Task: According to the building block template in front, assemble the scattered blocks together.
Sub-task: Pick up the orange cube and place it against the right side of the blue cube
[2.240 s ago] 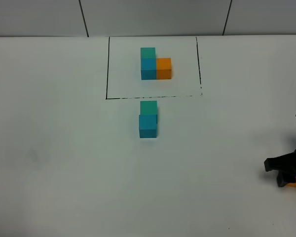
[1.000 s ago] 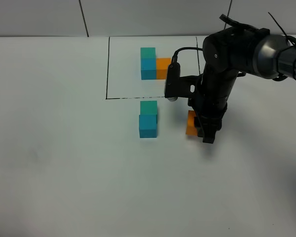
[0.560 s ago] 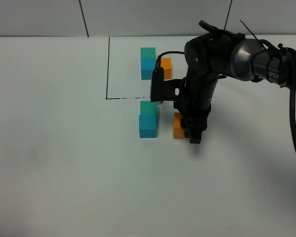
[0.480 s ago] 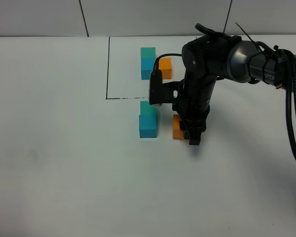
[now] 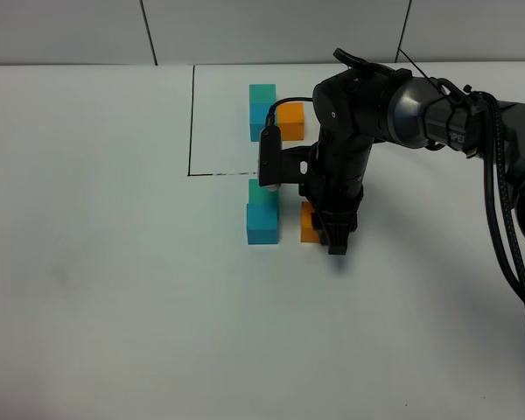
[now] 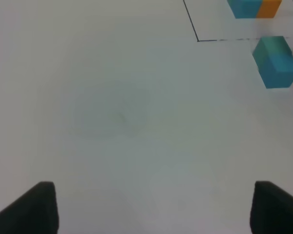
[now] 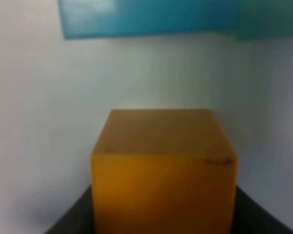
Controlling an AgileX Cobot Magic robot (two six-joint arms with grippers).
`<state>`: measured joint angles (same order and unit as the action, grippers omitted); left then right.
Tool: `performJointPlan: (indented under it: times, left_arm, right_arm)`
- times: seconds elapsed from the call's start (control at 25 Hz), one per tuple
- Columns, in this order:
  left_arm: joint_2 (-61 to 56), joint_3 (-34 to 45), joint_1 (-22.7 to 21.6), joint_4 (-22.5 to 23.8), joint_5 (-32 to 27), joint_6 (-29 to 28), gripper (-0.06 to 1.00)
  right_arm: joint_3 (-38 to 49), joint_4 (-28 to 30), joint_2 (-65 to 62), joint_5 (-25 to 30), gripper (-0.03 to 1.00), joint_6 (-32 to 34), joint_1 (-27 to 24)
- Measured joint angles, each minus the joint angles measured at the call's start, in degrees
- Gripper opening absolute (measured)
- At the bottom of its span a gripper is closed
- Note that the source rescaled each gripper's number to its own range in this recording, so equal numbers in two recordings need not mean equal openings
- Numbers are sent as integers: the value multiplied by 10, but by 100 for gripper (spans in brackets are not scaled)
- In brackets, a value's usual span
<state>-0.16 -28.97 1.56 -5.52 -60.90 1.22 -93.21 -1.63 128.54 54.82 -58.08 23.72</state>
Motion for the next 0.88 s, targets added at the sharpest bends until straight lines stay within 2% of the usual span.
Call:
performJointPlan:
  times: [0.88]
  left_arm:
    - [0,0,0,0,1,1,82]
  right_arm:
    - [-9,-1,19,-21,1,7,29]
